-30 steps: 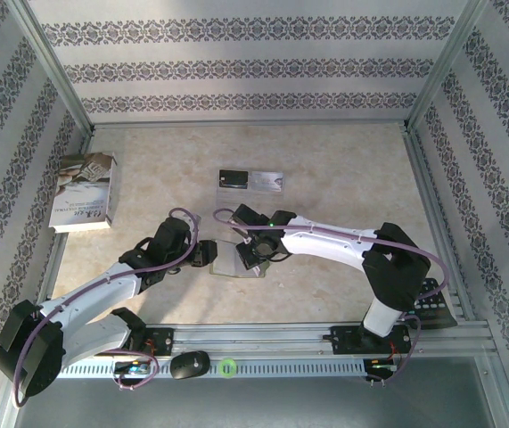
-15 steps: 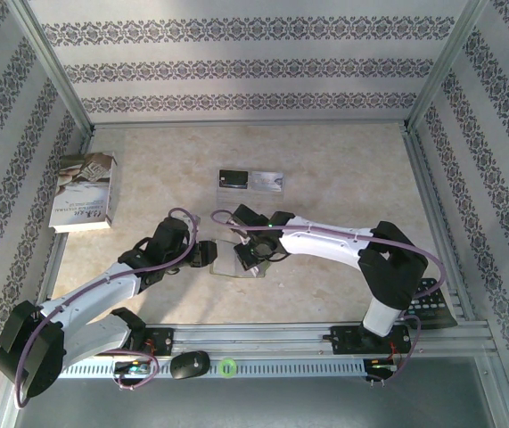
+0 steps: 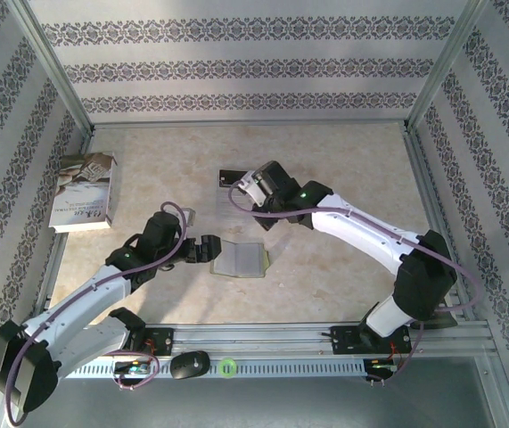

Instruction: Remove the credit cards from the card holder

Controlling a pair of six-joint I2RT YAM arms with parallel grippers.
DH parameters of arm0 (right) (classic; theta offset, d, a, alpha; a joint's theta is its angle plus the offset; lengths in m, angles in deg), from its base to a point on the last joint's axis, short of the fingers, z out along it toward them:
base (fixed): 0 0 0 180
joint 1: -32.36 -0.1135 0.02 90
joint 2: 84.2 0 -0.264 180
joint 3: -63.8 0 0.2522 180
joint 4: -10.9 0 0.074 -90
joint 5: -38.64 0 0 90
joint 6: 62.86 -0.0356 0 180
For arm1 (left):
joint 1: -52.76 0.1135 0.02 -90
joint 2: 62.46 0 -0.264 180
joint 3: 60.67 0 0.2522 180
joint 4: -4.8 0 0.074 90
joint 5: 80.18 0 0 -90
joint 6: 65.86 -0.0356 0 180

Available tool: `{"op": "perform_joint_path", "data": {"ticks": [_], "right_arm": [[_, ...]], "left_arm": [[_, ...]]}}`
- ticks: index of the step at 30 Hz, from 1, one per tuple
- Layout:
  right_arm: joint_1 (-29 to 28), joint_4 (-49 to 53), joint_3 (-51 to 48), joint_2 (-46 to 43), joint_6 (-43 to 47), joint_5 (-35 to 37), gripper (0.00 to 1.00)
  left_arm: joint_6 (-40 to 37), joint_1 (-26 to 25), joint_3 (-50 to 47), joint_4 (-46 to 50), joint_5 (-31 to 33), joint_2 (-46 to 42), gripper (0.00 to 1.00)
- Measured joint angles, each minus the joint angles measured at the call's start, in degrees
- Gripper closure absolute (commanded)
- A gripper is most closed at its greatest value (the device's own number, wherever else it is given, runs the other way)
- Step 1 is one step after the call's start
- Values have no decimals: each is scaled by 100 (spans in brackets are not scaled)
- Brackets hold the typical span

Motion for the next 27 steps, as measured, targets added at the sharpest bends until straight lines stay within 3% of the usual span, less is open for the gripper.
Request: {"op": "perform_joint_path", "data": {"ticks": [12,27], "right_arm": [[809,614,1572,852,2282,-50,100],[1366,1766,3512,2131,3724,-798,100]], "left_arm": [[-17,188,258,516,37,-157,1],[-20,479,815,1226,153,24,1]]}}
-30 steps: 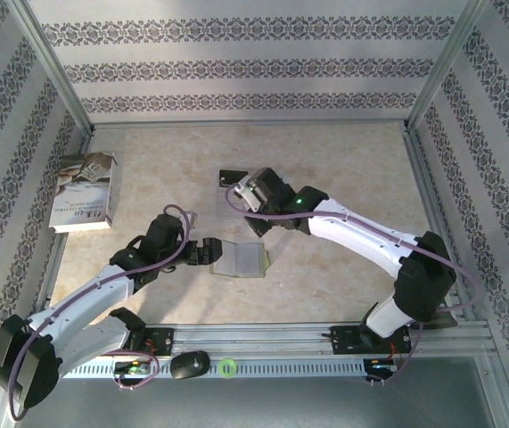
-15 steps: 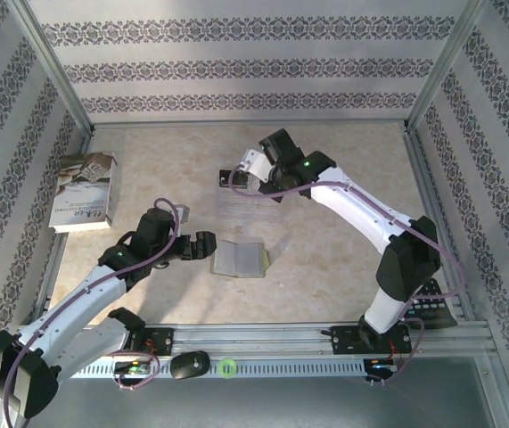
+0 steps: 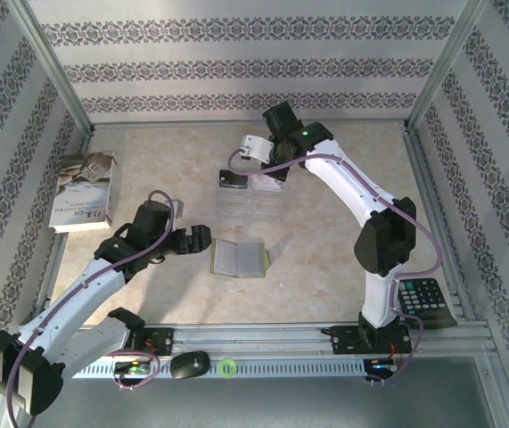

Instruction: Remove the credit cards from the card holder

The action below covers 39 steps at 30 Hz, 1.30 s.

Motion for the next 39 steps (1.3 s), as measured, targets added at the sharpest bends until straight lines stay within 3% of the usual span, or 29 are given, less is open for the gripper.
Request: {"op": "perform_joint_path", "data": {"ticks": [13,34,39], "right_arm": [[155,708,568,675,621,-304,100],[177,837,863,1270,671,-466,100],[177,745,861,1272,634,-509,70]], "left_arm": [[0,223,61,271,20,162,1],[0,234,61,299,17,393,1],[0,234,61,299,2,391,1]]}}
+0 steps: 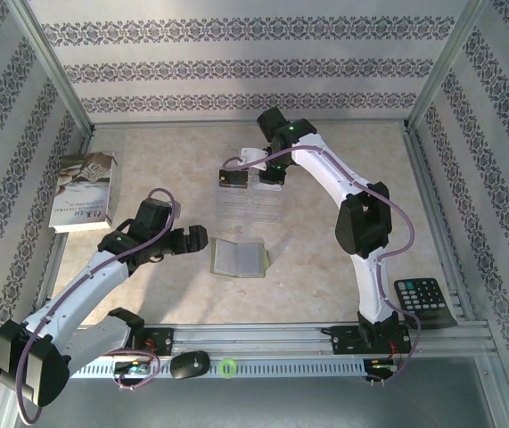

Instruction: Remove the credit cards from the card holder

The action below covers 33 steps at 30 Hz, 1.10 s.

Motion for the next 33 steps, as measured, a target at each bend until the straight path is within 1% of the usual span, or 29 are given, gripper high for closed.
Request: {"op": "perform_joint_path", "data": {"ticks": [1,2,6,7,8,9,10,11,13,15,17,20,23,25,28,31,33], "right_arm": [[0,-63,-4,-2,-35,-15,63],[0,-177,-31,-9,-85,-37,60],[0,-944,-616,-389,-402,-216,55],[0,-1257,-925,-616,-535,-275,53],[0,-1604,-1298,-929,-699,-350,50],[0,-1893,-1606,-1209,-885,-407,40],[0,-2330,-2020,-1600,-1119,-509,12],[0,-2815,-2468,-2048,-1447,-612,2],[-2,-3720,-3237,-2824,-2120,-686,2],[-2,-4865,-4107,-3602,-2905,-649,2],[-11,-5836,-4876,-4159,-3687,-361,2],[-13,-6601,-5628,-4444,-4693,299,2],[-9,-6787,-6155,-4446,-5504,1010,2],[-9,-6817,-6457,-4446,-5875,1419,2],[-7,-6789,-6813,-4498,-6242,1932,2],[-7,-6690,-6957,-4597,-6483,2533,2],[-4,-6658,-7003,-4712,-6575,2870,2]], "left_arm": [[0,0,0,0,-7,0,1],[0,0,0,-2,-9,-4,1],[0,0,0,-39,-4,-92,1],[2,0,0,-68,0,-142,1],[2,0,0,-103,17,-195,1],[2,0,0,-140,39,-249,1],[2,2,0,-208,92,-319,1],[2,2,-2,-304,162,-385,1],[2,11,-4,-546,374,-485,1],[0,35,-17,-859,640,-544,1],[0,63,-50,-1255,1034,-540,1],[-184,107,-160,-1882,1777,-446,1],[-640,225,-278,-2549,2476,-168,1],[-986,448,-356,-2992,2739,111,1],[-1355,988,-505,-3576,2920,597,1],[-1517,1602,-828,-4133,2986,1058,1],[-1635,1867,-1075,-4505,3016,1364,1]]}}
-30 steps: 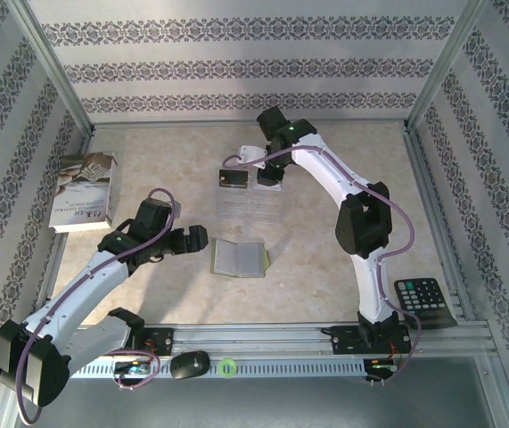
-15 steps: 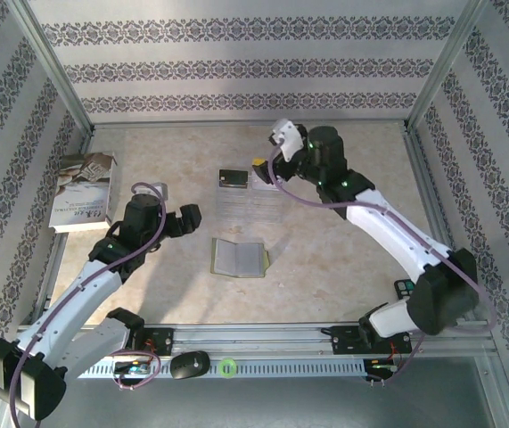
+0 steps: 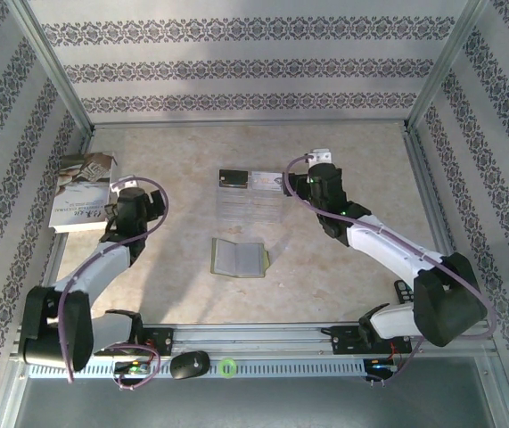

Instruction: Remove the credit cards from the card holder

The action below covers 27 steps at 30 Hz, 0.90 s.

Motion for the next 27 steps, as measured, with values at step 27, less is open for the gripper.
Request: {"op": "perform_joint_path", "data": {"ticks": [27], "right_arm": [[2555,-2830,-2990,-310,955,-282,2]], "left_arm": [[-1108,221,-1108,-4411,-1202,2065,1]]}}
